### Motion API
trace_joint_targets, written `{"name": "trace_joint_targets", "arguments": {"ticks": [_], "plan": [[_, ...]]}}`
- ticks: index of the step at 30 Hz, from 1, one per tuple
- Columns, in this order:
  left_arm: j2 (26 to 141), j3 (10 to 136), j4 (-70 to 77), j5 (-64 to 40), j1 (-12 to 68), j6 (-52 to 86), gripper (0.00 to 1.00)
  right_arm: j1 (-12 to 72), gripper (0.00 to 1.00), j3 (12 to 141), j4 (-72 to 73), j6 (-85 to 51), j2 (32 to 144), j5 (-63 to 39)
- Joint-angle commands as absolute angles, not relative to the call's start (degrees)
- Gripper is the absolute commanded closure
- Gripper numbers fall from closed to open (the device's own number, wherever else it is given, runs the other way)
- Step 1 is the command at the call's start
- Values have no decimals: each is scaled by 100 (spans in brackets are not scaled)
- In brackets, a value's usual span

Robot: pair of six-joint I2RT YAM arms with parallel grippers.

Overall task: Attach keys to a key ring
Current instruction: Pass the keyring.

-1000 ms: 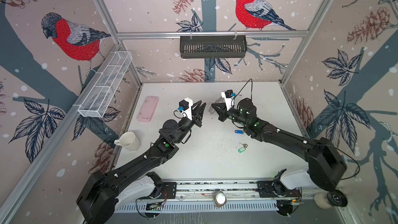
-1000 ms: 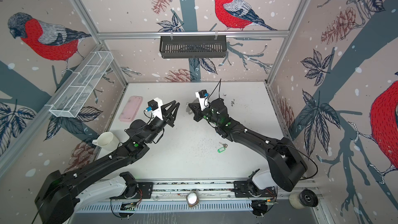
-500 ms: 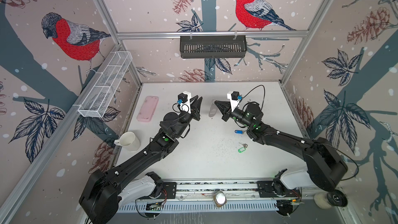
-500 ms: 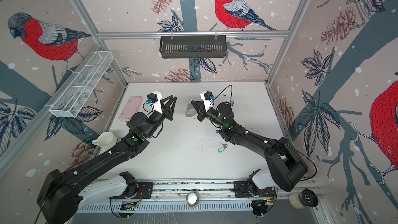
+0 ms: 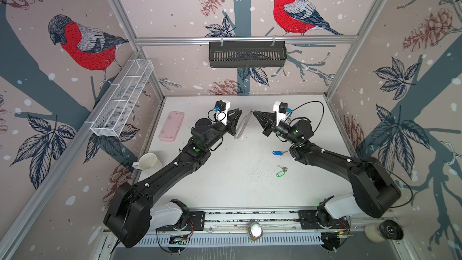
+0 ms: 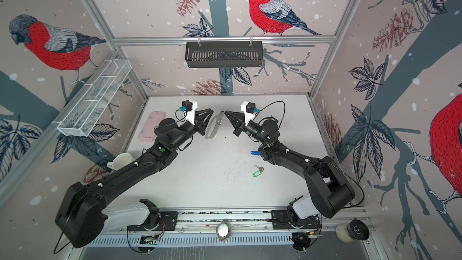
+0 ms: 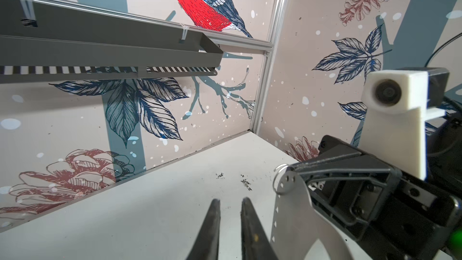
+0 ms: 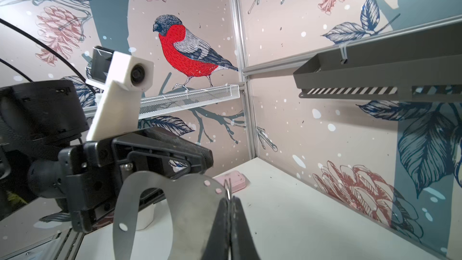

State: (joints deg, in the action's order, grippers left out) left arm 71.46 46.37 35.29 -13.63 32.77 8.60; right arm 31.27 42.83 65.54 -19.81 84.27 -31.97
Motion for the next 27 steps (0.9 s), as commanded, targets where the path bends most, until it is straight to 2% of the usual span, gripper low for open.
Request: {"name": "trace_joint_targets", "arguments": {"ticks": [1, 6, 18, 27], "plan": [[7263, 4777, 3727, -2051, 3256, 890, 82, 3042, 100, 4343, 7430, -2476, 8494, -3697], [7365, 4715, 3970, -2548, 3253, 996, 83, 2933, 100, 4403, 7839, -2888, 8617, -4057], [7475, 4575, 4672, -2963, 3258, 1281, 82, 2819, 100, 4703, 8526, -3615, 9091, -4566], [7423, 4442, 5173, -3316, 3261, 1538, 81, 2752, 100, 4865, 9757, -4621, 9610, -4821]]}}
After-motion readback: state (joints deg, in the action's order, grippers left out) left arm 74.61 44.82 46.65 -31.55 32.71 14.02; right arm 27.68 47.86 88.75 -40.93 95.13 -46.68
